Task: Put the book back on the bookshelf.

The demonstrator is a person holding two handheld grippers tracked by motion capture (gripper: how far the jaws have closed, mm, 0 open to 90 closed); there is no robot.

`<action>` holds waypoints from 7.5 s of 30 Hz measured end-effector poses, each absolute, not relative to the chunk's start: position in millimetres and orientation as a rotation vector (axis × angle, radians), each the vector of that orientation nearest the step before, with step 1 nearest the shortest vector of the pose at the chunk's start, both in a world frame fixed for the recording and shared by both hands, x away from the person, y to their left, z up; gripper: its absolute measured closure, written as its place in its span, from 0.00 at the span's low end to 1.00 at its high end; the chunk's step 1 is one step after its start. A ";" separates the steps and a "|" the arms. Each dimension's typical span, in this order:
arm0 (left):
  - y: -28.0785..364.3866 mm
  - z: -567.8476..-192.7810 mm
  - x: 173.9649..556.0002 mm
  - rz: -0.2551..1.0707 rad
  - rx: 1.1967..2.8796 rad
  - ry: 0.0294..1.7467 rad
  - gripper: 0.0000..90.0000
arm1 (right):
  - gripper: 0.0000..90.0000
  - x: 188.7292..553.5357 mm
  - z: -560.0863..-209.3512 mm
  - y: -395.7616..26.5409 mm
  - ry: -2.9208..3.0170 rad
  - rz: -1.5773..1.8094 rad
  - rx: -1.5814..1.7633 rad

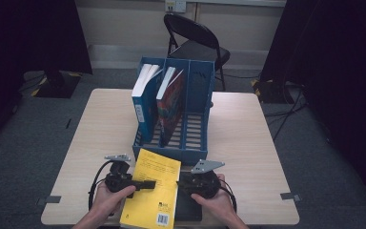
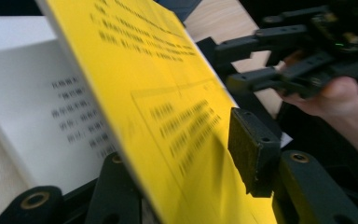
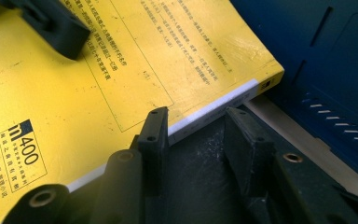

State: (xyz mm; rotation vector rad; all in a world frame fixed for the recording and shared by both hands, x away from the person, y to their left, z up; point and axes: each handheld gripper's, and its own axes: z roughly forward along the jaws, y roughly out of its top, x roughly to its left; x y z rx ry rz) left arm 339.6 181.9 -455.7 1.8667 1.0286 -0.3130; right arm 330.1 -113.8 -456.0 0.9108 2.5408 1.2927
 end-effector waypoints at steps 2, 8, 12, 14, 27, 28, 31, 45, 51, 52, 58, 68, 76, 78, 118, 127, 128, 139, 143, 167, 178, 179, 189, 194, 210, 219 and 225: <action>180.3 -458.3 343.0 -0.328 1.868 1.028 0.73 | 0.67 330.1 -455.9 -113.8 2.541 1.291 0.911; 183.1 -456.8 341.1 -0.317 1.854 0.994 0.86 | 0.58 331.4 -455.0 -113.7 2.539 1.275 0.902; 182.9 -455.3 338.9 -0.303 1.847 0.990 0.88 | 0.51 330.3 -451.0 -113.8 2.556 1.358 0.897; 182.7 -455.2 338.4 -0.299 1.843 0.992 0.89 | 0.48 329.9 -451.2 -112.0 2.569 1.364 0.895; 182.8 -449.1 332.0 -0.262 1.832 0.924 0.90 | 0.33 330.2 -457.0 -107.6 2.637 1.409 0.916; 182.8 -448.5 330.8 -0.253 1.831 0.921 0.90 | 0.30 331.3 -458.2 -108.0 2.639 1.422 0.928; 182.4 -447.0 328.3 -0.234 1.830 0.897 0.90 | 0.28 331.7 -458.1 -108.4 2.643 1.430 0.931; 177.7 -440.9 323.3 -0.205 1.858 0.811 0.91 | 0.22 334.0 -460.2 -107.4 2.693 1.460 0.938; 178.3 -435.9 323.1 -0.181 1.848 0.802 0.92 | 0.33 333.8 -452.6 -111.8 2.629 1.494 0.965; 178.1 -434.9 323.6 -0.179 1.853 0.808 0.93 | 0.36 333.3 -449.9 -112.9 2.605 1.502 0.966; 179.2 -429.6 322.7 -0.170 1.843 0.792 0.94 | 0.54 332.5 -442.4 -119.6 2.527 1.630 1.043; 176.7 -411.4 323.8 -0.131 1.827 0.756 0.94 | 0.65 333.1 -420.5 -125.5 2.463 1.709 1.027; 180.3 -408.3 328.8 -0.126 1.795 0.776 0.94 | 0.69 336.0 -406.0 -125.9 2.434 1.743 1.014; 180.7 -407.6 329.2 -0.125 1.789 0.779 0.94 | 0.69 336.3 -402.9 -125.0 2.436 1.733 0.998; 158.3 -381.2 324.1 -0.055 1.739 0.605 0.91 | 0.74 325.0 -367.8 -130.5 2.392 1.678 0.729; 164.2 -384.1 323.1 -0.026 1.772 0.669 0.72 | 0.83 319.6 -369.8 -124.9 2.452 1.613 0.658; 166.4 -386.0 322.4 -0.020 1.773 0.678 0.70 | 0.83 317.8 -369.4 -126.0 2.458 1.600 0.642; 188.6 -393.8 319.1 0.104 1.830 0.706 0.50 | 0.83 311.0 -370.6 -129.5 2.473 1.593 0.624; 188.0 -396.5 318.8 0.195 1.861 0.722 0.42 | 0.83 309.5 -370.8 -129.4 2.476 1.593 0.618; 177.7 -414.9 326.2 0.167 1.874 0.737 0.46 | 0.75 314.4 -381.8 -108.2 2.418 1.656 0.672; 179.0 -414.9 324.1 0.160 1.871 0.753 0.47 | 0.81 316.2 -382.7 -100.5 2.361 1.695 0.675; 178.9 -415.2 323.8 0.165 1.871 0.750 0.47 | 0.82 315.5 -382.1 -99.9 2.361 1.684 0.671; 179.7 -423.4 321.5 0.178 1.973 0.779 0.41 | 0.84 319.1 -378.3 -102.1 2.382 1.660 0.686; 190.7 -425.1 316.5 0.191 1.985 0.846 0.30 | 0.84 318.4 -378.3 -110.6 2.371 1.654 0.713; 207.4 -446.0 314.2 0.259 2.011 0.916 0.20 | 0.84 319.8 -377.7 -122.4 2.371 1.655 0.754; 207.8 -450.7 317.4 0.315 2.018 0.983 0.19 | 0.84 321.0 -374.1 -127.9 2.367 1.665 0.785; 206.9 -450.3 316.5 0.313 2.034 0.964 0.18 | 0.84 318.9 -366.1 -130.9 2.355 1.686 0.767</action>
